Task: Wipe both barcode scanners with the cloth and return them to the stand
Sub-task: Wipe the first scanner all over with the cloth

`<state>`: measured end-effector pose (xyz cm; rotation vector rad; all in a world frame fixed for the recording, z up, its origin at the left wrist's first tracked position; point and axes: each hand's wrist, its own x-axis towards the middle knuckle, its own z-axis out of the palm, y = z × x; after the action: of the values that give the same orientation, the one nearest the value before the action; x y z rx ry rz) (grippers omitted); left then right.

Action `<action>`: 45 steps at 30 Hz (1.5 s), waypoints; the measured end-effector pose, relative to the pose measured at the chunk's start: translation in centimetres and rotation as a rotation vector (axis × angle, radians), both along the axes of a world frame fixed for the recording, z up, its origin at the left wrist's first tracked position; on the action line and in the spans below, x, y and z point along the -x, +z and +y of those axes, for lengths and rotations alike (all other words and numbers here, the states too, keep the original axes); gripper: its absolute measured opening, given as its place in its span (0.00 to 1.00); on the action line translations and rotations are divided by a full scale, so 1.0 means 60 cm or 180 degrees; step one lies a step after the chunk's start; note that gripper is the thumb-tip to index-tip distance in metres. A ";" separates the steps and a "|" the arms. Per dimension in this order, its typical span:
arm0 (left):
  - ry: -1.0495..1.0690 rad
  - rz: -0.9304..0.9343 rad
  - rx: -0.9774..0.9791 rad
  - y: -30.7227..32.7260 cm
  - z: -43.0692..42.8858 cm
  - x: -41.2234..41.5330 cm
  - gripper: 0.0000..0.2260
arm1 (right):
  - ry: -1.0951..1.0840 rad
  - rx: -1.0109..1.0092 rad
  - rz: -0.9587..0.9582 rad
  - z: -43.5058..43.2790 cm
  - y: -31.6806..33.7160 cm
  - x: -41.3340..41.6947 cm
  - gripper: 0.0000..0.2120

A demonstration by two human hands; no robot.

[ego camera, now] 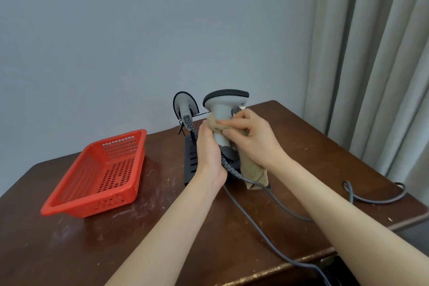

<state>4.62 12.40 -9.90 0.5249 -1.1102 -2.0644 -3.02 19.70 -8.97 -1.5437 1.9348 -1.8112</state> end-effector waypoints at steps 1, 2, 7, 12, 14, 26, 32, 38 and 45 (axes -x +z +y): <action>-0.0071 0.0001 -0.0025 0.002 -0.001 -0.003 0.19 | 0.0055 -0.0032 0.0109 0.003 -0.005 -0.006 0.11; -0.0117 -0.0019 -0.0063 0.002 0.001 -0.005 0.19 | 0.0044 -0.0065 0.0208 0.003 -0.008 -0.008 0.11; 0.0114 -0.0257 0.0189 -0.008 0.023 0.004 0.14 | -0.0618 -0.0095 0.0042 -0.015 0.019 0.021 0.09; 0.0132 -0.0227 -0.0061 0.003 0.026 0.005 0.13 | -0.0335 -0.0054 -0.0210 -0.001 0.024 0.010 0.04; 0.0070 -0.0118 -0.0303 0.007 0.024 0.003 0.16 | 0.0076 0.0004 -0.0297 0.014 0.009 -0.005 0.03; 0.0097 -0.0100 -0.0608 0.033 0.023 -0.009 0.19 | 0.0085 0.0067 0.0072 0.029 -0.002 -0.001 0.06; -0.0011 -0.0178 -0.0584 0.031 0.033 -0.011 0.18 | -0.0430 0.0123 0.0157 0.016 -0.001 0.016 0.02; -0.0138 -0.0179 -0.0828 0.036 0.030 -0.018 0.10 | -0.0867 0.0627 -0.1145 0.012 0.010 0.049 0.06; 0.0067 -0.0312 -0.0713 0.039 0.035 -0.011 0.12 | -0.0275 0.0429 -0.1913 0.004 0.002 0.019 0.02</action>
<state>5.29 14.53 -7.59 0.7514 -0.9283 -2.1772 -4.17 19.92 -8.88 -0.7985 1.6292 -2.1499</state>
